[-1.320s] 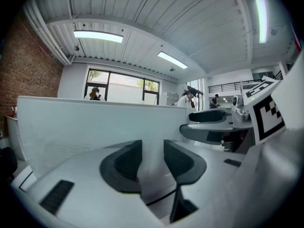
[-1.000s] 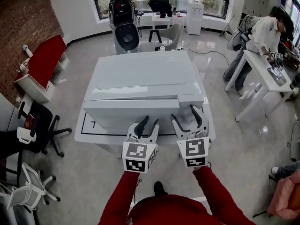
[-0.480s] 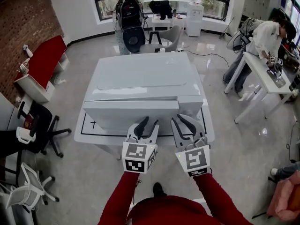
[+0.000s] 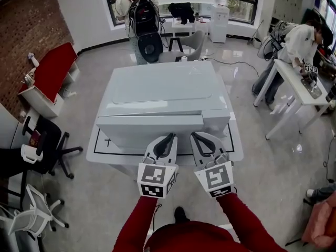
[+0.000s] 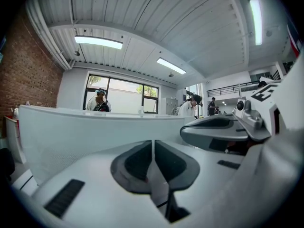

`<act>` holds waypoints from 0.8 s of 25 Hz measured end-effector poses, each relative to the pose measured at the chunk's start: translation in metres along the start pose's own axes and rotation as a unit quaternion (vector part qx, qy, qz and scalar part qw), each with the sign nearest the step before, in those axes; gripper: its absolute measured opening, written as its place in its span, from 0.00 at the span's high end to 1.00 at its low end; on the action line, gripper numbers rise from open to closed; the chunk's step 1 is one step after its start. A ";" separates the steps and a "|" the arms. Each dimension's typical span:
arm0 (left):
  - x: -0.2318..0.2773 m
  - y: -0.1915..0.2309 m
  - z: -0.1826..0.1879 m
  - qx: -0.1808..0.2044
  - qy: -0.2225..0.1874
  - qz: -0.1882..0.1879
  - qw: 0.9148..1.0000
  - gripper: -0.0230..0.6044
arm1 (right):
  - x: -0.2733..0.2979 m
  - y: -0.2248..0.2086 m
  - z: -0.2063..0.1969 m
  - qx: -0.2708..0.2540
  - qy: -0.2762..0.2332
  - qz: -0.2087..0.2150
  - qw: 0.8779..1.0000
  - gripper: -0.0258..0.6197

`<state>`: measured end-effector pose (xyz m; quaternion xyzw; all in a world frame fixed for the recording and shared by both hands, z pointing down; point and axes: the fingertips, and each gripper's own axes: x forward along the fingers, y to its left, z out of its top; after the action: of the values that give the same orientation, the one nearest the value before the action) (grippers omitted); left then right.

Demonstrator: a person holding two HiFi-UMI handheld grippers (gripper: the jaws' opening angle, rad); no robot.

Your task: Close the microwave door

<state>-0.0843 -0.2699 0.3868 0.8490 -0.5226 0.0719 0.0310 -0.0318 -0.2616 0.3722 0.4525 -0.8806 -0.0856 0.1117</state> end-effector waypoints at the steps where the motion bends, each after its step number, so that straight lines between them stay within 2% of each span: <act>1: 0.000 0.000 0.001 0.000 -0.001 0.000 1.000 0.92 | 0.001 0.001 -0.001 0.002 0.001 0.003 1.000 0.94; 6: 0.001 0.001 0.002 0.002 -0.004 0.000 1.000 0.94 | 0.005 0.002 -0.004 0.010 0.004 0.009 1.000 0.94; 20: 0.009 0.001 0.000 0.005 0.002 -0.004 1.000 0.95 | 0.009 -0.010 -0.006 0.046 0.010 -0.009 0.999 0.94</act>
<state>-0.0813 -0.2782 0.3880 0.8510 -0.5189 0.0761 0.0282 -0.0278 -0.2751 0.3765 0.4660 -0.8784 -0.0412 0.0984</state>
